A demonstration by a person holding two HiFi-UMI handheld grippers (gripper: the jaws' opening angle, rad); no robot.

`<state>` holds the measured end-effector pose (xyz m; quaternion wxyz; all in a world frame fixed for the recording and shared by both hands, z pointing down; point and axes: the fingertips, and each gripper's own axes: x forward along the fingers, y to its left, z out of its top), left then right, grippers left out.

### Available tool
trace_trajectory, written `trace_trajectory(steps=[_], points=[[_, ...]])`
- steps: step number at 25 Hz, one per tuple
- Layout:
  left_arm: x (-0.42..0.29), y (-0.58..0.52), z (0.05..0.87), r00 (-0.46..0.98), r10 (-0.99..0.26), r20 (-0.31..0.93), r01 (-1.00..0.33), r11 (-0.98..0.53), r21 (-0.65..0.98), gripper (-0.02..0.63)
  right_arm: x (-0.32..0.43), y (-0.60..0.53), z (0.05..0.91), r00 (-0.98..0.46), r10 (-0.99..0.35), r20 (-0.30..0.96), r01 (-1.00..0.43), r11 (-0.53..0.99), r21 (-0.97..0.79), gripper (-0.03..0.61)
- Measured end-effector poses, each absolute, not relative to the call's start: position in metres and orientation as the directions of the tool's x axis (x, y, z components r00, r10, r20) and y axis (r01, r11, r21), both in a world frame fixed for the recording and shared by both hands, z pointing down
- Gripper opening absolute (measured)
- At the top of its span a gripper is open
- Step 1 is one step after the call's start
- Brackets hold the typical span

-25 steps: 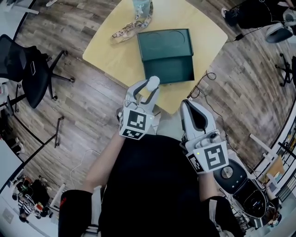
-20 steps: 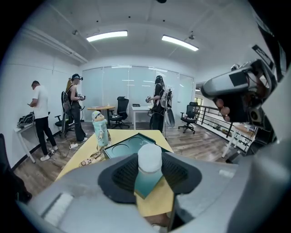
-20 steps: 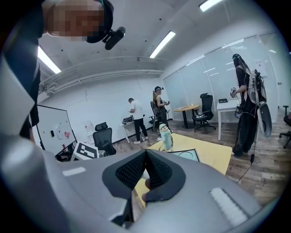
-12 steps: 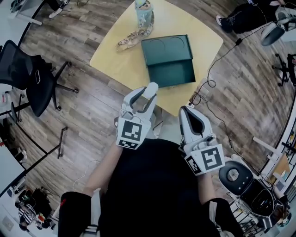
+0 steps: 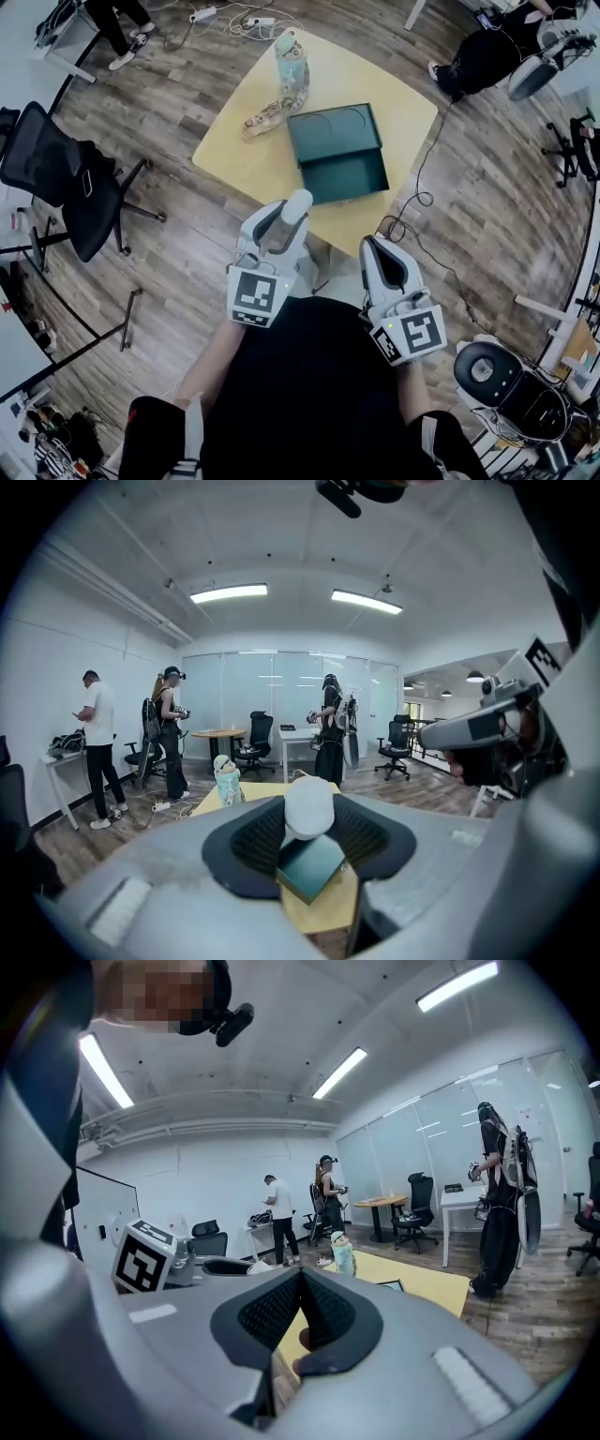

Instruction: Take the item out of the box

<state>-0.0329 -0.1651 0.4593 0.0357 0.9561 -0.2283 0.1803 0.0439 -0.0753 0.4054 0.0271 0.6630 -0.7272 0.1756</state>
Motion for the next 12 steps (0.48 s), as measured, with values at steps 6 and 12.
trace_trajectory(steps=[6,12], points=[[-0.037,-0.161,0.433,0.848,-0.426,0.316,-0.442,-0.897,-0.023,0.164,0.048,-0.067,0.394,-0.084,-0.965,0.249,-0.979,0.033,-0.203,0.003],[-0.039,-0.158,0.407,0.863,-0.429,0.266,-0.435,-0.899,-0.039,0.164,0.065,-0.058,0.372,-0.025,-0.978,0.209,-0.984,-0.013,-0.176,0.003]])
